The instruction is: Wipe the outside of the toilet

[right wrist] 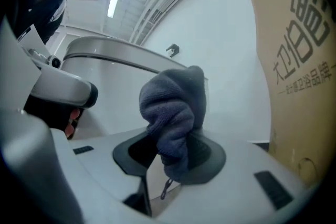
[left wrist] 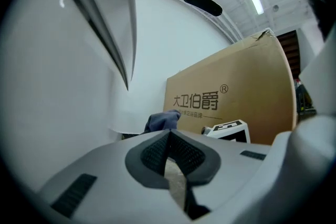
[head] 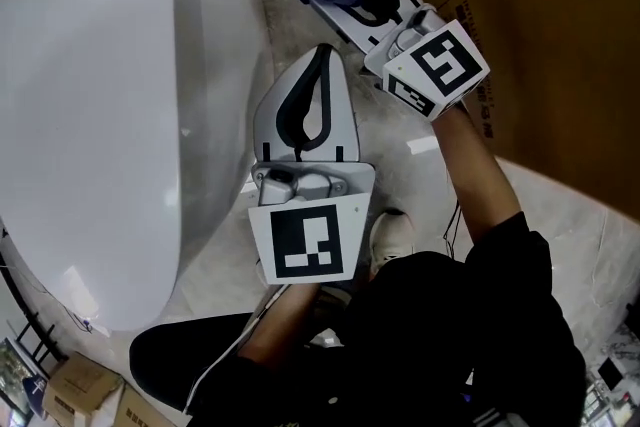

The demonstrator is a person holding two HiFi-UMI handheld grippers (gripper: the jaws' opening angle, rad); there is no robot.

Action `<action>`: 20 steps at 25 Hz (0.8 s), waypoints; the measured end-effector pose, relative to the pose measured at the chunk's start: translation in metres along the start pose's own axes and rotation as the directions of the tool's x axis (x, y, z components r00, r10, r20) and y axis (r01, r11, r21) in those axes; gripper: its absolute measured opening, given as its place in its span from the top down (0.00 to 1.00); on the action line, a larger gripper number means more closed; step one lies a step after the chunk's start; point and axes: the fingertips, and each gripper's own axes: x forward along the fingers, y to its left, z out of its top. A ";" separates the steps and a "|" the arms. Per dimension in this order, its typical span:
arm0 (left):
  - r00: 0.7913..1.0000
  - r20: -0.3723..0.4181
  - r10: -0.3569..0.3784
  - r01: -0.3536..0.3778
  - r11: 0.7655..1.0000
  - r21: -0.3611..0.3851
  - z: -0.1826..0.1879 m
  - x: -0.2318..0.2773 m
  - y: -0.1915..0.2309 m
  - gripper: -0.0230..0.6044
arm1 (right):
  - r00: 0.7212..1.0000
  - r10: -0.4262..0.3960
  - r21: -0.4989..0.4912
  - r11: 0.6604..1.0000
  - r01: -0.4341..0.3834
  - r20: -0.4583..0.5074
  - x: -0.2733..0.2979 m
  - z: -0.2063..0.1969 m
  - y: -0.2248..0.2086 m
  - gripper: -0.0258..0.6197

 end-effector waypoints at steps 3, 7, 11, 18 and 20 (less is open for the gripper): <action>1.000 0.017 0.019 -0.018 1.000 -0.018 -0.005 0.004 0.001 0.95 | 0.998 0.059 0.011 0.998 -0.060 0.013 0.012 -0.004 -0.002 0.78; 1.000 -0.009 0.030 -0.029 0.999 0.032 -0.016 0.010 -0.002 0.94 | 0.985 0.170 -0.005 0.985 -0.170 0.020 0.027 -0.008 0.007 0.78; 1.000 -0.011 0.028 -0.028 0.999 0.021 -0.017 0.021 0.005 0.95 | 0.971 0.238 -0.004 0.971 -0.238 0.033 0.038 -0.012 0.011 0.78; 1.000 -0.002 0.023 -0.023 1.000 0.012 -0.018 0.024 0.008 0.95 | 0.944 0.318 -0.006 0.948 -0.319 0.085 0.050 0.009 0.007 0.78; 1.000 -0.006 0.022 -0.022 1.000 0.013 -0.020 0.023 0.008 0.95 | 0.934 0.344 -0.016 0.939 -0.344 0.098 0.052 0.015 0.007 0.78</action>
